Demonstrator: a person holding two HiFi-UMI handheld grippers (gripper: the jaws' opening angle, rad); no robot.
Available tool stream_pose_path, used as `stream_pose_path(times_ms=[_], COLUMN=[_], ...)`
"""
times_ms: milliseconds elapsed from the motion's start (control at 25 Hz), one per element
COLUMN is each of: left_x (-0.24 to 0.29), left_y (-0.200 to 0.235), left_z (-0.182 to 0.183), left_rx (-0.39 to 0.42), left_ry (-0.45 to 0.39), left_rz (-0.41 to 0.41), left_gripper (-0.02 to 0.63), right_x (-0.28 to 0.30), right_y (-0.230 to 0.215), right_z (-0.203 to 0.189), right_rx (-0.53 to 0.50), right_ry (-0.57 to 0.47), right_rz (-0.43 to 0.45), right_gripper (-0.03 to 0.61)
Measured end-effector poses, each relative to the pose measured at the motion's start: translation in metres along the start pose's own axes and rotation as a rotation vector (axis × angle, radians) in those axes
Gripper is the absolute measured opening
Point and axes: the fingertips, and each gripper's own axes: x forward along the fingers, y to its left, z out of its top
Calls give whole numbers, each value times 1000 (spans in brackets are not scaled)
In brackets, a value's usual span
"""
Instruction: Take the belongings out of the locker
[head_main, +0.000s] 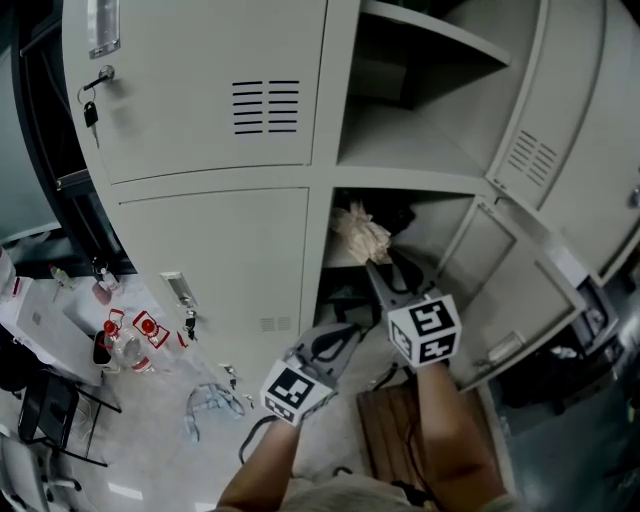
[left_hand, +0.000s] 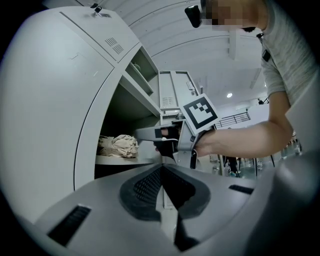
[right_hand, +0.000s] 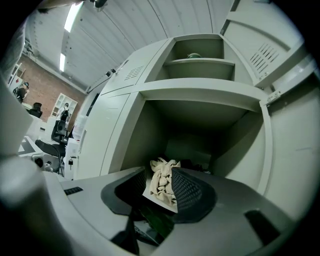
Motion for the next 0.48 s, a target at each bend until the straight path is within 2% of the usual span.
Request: stream_pose_path(times_ms=[120, 320, 480], left_x=[2, 4, 4], left_y=[0, -3, -1], left_z=[-3, -1, -5], left_rx=[18, -23, -9], left_ry=[3, -1, 7], left_rz=[-8, -7, -11], left_gripper=[3, 3, 3], right_x=[8, 27, 42], right_y=[-6, -10, -17], right_z=[3, -2, -7], right_rx=[9, 13, 44], right_ry=[15, 54, 75], right_rz=[-5, 5, -7], right_gripper=[179, 273, 279])
